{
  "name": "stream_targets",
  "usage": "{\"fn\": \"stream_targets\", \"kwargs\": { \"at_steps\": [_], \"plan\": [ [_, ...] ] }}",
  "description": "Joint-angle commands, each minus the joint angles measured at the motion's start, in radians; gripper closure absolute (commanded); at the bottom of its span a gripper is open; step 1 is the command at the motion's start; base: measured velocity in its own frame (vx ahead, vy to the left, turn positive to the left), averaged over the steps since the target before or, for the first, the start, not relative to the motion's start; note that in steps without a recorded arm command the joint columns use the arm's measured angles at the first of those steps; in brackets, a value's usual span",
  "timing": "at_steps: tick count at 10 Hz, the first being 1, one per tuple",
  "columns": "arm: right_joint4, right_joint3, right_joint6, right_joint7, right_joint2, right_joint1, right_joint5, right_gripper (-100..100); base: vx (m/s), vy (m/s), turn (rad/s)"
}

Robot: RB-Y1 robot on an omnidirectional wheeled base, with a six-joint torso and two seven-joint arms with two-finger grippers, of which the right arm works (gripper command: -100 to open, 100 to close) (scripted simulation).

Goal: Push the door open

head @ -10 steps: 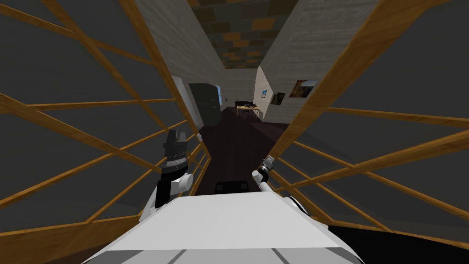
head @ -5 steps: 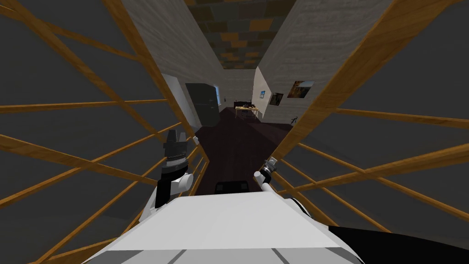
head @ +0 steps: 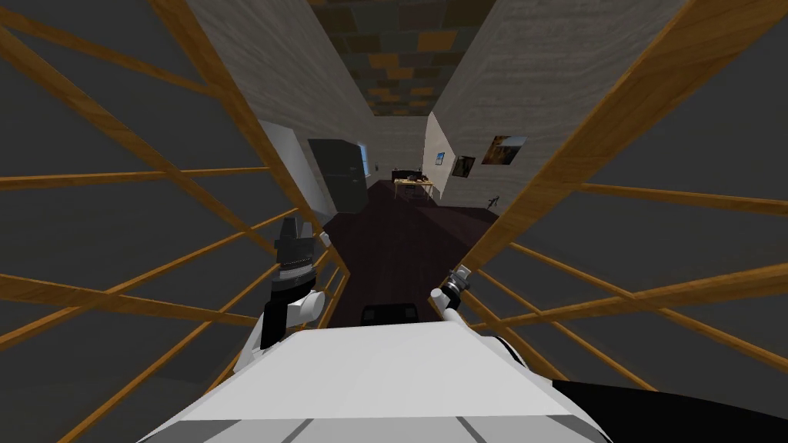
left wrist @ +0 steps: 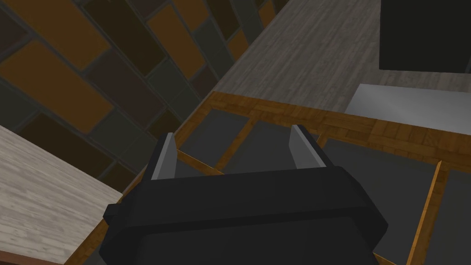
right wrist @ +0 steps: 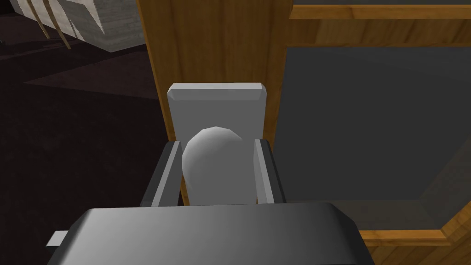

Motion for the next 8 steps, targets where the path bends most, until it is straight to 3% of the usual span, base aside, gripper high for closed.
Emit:
{"fn": "stream_targets", "kwargs": {
  "at_steps": [1,2,8],
  "plan": [
    [-0.03,-0.014,0.01,0.009,-0.001,0.013,0.005,100,0.06,-0.023,-0.018],
    [-0.03,-0.052,0.024,-0.004,-0.005,0.02,0.028,100,0.092,-0.032,-0.022],
    [-0.03,-0.162,0.061,-0.042,-0.017,0.04,0.094,100,0.11,-0.012,-0.033]
  ]
}}
